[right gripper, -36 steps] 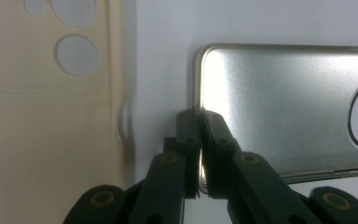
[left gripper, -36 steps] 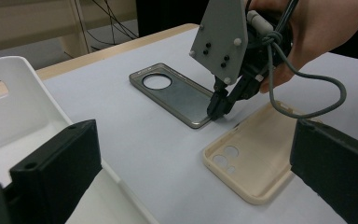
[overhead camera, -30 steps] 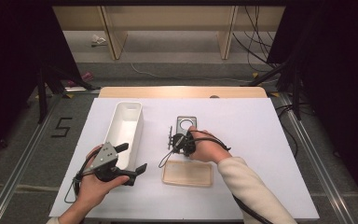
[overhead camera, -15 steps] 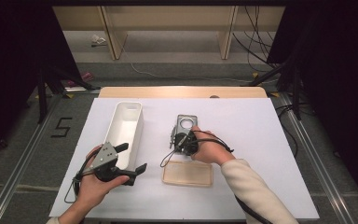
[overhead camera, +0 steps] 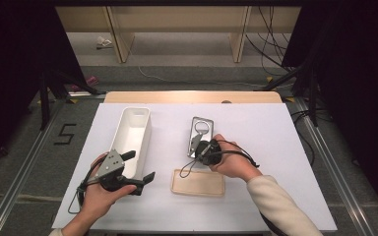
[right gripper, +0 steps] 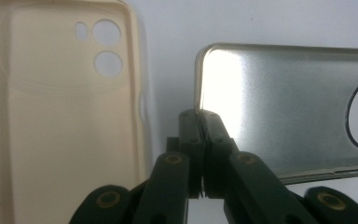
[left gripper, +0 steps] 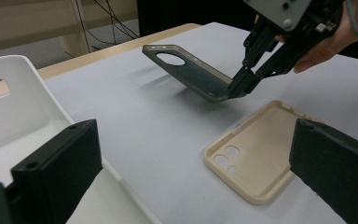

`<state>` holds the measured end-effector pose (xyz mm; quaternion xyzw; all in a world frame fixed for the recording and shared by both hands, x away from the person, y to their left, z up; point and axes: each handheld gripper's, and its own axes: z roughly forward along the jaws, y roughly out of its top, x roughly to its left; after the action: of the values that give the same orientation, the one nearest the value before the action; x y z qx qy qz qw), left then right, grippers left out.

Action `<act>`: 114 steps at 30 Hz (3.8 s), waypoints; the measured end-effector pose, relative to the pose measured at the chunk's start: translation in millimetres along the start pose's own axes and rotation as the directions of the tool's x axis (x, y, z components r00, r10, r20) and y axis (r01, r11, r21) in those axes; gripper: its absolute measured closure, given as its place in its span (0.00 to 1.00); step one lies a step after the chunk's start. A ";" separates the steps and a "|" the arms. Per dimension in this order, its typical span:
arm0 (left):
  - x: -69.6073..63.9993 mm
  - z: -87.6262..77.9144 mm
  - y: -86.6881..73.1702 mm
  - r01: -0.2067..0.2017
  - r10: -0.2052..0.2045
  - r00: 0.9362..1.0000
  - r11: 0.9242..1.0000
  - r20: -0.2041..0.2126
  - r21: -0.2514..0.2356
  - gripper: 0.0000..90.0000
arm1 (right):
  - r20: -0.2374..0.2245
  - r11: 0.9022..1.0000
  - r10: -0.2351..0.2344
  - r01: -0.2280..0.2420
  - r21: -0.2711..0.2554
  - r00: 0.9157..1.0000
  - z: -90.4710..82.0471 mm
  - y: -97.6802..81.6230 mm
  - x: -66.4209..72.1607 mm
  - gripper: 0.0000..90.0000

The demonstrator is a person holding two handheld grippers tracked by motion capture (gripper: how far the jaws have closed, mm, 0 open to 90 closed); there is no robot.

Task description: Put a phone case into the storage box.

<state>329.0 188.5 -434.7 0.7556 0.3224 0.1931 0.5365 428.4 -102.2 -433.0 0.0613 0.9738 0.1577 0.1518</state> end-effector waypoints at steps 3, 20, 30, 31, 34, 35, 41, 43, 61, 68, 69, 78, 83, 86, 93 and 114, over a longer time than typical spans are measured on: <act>0.0 -0.3 0.0 -0.001 0.001 1.000 1.000 -0.002 0.000 0.02 | 0.001 0.999 0.020 -0.020 -0.048 1.000 -8.8 -9.0 3.7 0.99; 0.9 0.2 -0.8 0.005 -0.005 1.000 1.000 -0.007 0.004 0.02 | -0.008 0.991 0.054 -0.054 -0.122 0.999 -29.5 -31.8 18.2 0.99; 2.0 0.6 -1.3 0.005 -0.005 1.000 1.000 -0.011 0.009 0.03 | -0.026 0.982 0.062 -0.066 -0.176 0.998 -40.2 -40.0 26.8 0.99; 2.0 0.9 -1.3 0.006 -0.006 1.000 1.000 -0.012 0.010 0.03 | -0.030 0.981 0.064 -0.069 -0.183 0.997 -41.0 -41.2 27.9 0.99; 2.3 2.2 -0.7 0.014 -0.014 1.000 1.000 -0.013 0.007 0.03 | -0.032 0.979 0.065 -0.070 -0.192 0.997 -44.0 -44.6 32.4 0.99; 2.2 2.9 0.0 0.017 -0.016 1.000 1.000 -0.016 0.007 0.03 | -0.032 0.979 0.065 -0.070 -0.192 0.997 -44.0 -44.6 32.4 0.99; 2.2 10.6 9.3 0.034 -0.034 0.999 0.999 -0.025 0.019 0.06 | -0.039 0.977 0.058 -0.065 -0.205 0.998 -49.0 -48.6 43.5 0.99; 2.9 14.4 14.6 0.046 -0.045 0.999 0.999 -0.029 0.023 0.07 | -0.041 0.974 0.060 -0.067 -0.215 0.997 -52.4 -50.0 47.8 0.99; -6.0 86.1 76.7 0.078 -0.080 0.997 0.992 0.015 0.101 0.17 | -0.046 0.969 0.027 -0.038 -0.243 0.999 -60.1 -46.0 66.8 0.99; -10.1 118.0 93.9 0.095 -0.103 0.994 0.980 0.036 0.175 0.19 | -0.047 0.968 0.016 -0.027 -0.250 0.999 -61.4 -41.6 70.4 0.99; -10.0 121.3 95.0 0.102 -0.110 0.993 0.978 0.037 0.181 0.21 | -0.045 0.969 0.013 -0.024 -0.247 0.999 -61.6 -40.7 70.9 0.99; -6.0 153.4 100.0 0.180 -0.192 0.981 0.943 0.015 0.279 0.35 | -0.040 0.966 0.001 -0.011 -0.258 0.999 -61.8 -36.7 73.3 0.99; -2.7 160.7 96.1 0.265 -0.285 0.958 0.912 0.019 0.313 0.43 | -0.036 0.967 -0.006 -0.004 -0.253 0.999 -62.3 -35.9 73.9 0.99; -1.0 163.9 92.9 0.282 -0.302 0.953 0.902 0.011 0.328 0.47 | -0.036 0.968 -0.002 -0.007 -0.253 0.999 -62.5 -34.8 75.0 0.99; -0.4 169.0 89.6 0.313 -0.341 0.940 0.878 0.015 0.361 0.59 | -0.033 0.967 -0.016 0.007 -0.255 0.999 -63.5 -32.7 75.9 0.99; -18.6 158.1 102.6 0.451 -0.496 0.860 0.847 0.115 0.281 0.88 | -0.030 0.975 -0.039 0.032 -0.218 0.999 -54.9 -30.0 80.4 0.99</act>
<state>445.2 45.0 -393.1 0.7266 0.4700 -0.0572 0.4978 332.8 -132.8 -415.3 0.0241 0.9541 0.2614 0.1439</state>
